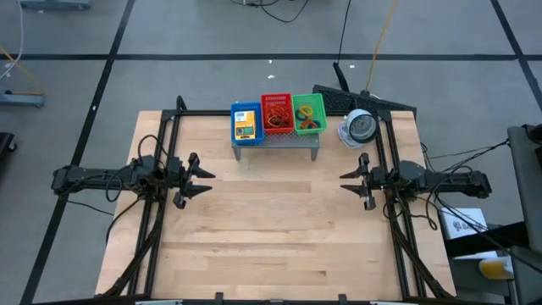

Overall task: Pick & Place Office Desk Supplies
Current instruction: Return to Home Position

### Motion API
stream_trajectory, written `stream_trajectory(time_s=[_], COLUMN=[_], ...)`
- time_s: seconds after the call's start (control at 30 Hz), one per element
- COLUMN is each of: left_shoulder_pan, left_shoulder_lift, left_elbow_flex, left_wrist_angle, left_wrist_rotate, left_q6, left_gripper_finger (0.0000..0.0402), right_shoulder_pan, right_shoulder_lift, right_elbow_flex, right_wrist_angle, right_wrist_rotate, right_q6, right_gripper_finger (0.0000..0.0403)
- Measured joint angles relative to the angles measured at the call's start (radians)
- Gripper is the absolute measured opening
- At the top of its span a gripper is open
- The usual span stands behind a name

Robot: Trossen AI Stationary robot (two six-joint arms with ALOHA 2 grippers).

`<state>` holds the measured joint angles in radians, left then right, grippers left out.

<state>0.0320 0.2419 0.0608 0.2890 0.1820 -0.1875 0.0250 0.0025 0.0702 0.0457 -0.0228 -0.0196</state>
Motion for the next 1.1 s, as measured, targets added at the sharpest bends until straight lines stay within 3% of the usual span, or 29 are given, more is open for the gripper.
stream_trajectory(time_s=[1.1], left_shoulder_pan=[0.000], left_shoulder_lift=[0.000], left_elbow_flex=[0.000], left_wrist_angle=[0.000], left_wrist_rotate=[0.000], left_q6=[0.000], left_gripper_finger=[0.0200], right_shoulder_pan=[0.000], right_shoulder_lift=[0.002], right_elbow_flex=[-0.011], right_wrist_angle=[0.032], right_wrist_rotate=[-0.004], right_q6=[0.000], right_gripper_finger=[0.0128])
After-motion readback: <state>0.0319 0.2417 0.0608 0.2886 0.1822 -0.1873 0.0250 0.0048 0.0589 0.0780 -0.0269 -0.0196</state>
